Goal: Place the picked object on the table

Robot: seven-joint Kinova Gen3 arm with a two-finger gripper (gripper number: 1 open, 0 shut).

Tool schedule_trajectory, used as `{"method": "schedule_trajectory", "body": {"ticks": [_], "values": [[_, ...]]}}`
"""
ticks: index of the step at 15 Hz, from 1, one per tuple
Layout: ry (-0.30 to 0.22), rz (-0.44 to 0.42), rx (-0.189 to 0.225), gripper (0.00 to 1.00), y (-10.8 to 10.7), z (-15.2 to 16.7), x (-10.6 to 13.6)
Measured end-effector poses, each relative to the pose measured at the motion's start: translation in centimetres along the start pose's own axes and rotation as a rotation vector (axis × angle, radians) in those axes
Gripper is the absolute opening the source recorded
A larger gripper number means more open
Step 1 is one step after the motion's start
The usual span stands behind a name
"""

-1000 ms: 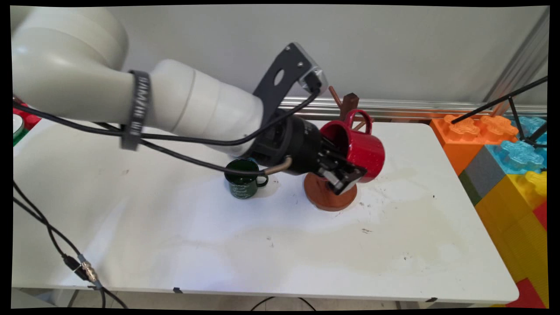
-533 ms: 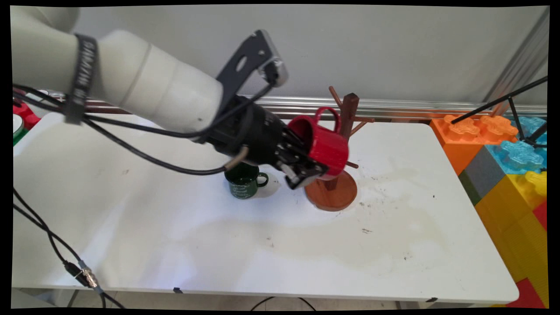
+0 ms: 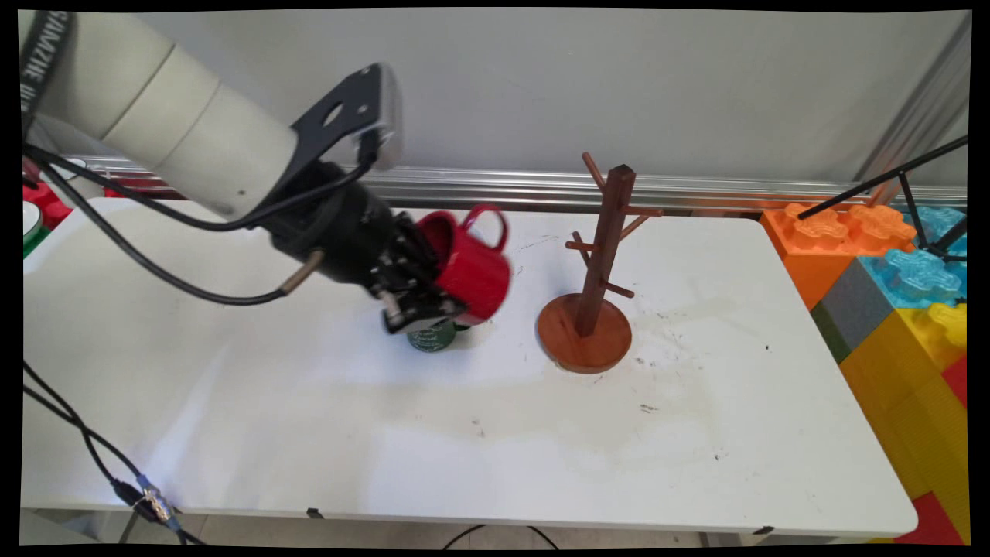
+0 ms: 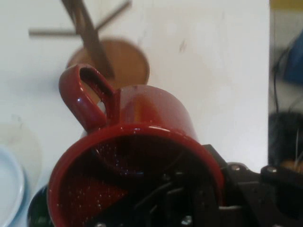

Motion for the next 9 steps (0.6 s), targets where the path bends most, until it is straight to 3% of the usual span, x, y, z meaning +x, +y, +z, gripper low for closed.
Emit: {"method": "schedule_trajectory", "body": {"ticks": [5, 9], "values": [[-0.153, 0.076, 0.006, 0.00, -1.4, 0.2, -3.5], [-0.256, 0.146, -0.015, 0.00, -1.4, 1.7, -5.9]]}}
